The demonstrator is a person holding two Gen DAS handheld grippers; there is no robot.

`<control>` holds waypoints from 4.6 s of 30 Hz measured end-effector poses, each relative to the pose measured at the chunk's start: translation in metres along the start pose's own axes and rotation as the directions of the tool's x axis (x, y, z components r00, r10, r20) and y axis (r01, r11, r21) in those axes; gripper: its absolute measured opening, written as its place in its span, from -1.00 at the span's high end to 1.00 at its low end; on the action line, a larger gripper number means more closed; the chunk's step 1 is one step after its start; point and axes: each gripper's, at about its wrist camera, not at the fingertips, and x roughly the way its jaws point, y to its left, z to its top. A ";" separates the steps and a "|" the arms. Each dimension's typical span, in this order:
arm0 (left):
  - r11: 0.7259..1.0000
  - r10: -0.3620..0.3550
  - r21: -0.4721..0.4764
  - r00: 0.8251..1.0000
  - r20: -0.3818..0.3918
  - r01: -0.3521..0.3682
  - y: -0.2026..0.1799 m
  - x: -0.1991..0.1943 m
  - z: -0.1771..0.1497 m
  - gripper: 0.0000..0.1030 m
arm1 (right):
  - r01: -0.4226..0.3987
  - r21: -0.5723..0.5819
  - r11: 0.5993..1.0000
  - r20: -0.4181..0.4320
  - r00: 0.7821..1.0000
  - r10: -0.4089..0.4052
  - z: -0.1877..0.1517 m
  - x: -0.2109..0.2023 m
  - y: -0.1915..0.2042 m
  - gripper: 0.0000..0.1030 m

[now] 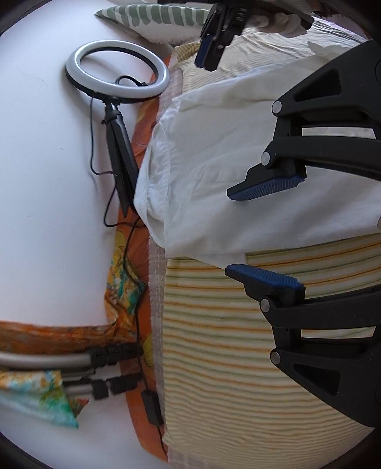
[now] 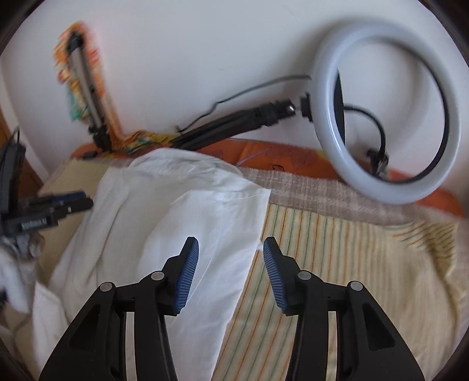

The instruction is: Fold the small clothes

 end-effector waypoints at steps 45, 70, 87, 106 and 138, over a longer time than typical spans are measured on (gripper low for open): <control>0.990 0.051 0.116 0.977 0.208 -0.077 -0.036 -0.070 0.018 0.94 | 0.012 -0.047 0.999 0.206 0.979 -0.003 0.017 -0.057 0.022 0.98; 0.969 0.084 0.207 0.969 0.232 -0.134 -0.068 -0.180 -0.150 0.94 | 0.164 -0.169 0.972 0.300 0.948 -0.108 -0.137 -0.183 0.092 0.99; 0.959 0.109 0.239 0.977 0.181 -0.152 -0.062 -0.178 -0.201 0.94 | 0.190 -0.244 0.951 0.275 0.954 -0.120 -0.194 -0.180 0.110 0.99; 0.947 0.130 0.275 0.981 0.148 -0.167 -0.062 -0.186 -0.234 0.94 | 0.210 -0.281 0.936 0.221 0.964 -0.150 -0.230 -0.176 0.115 1.00; 0.776 -0.432 -0.525 0.901 -0.040 0.349 0.030 -0.153 -0.209 0.24 | -0.365 0.326 0.872 0.005 0.923 0.384 -0.212 -0.116 0.033 0.29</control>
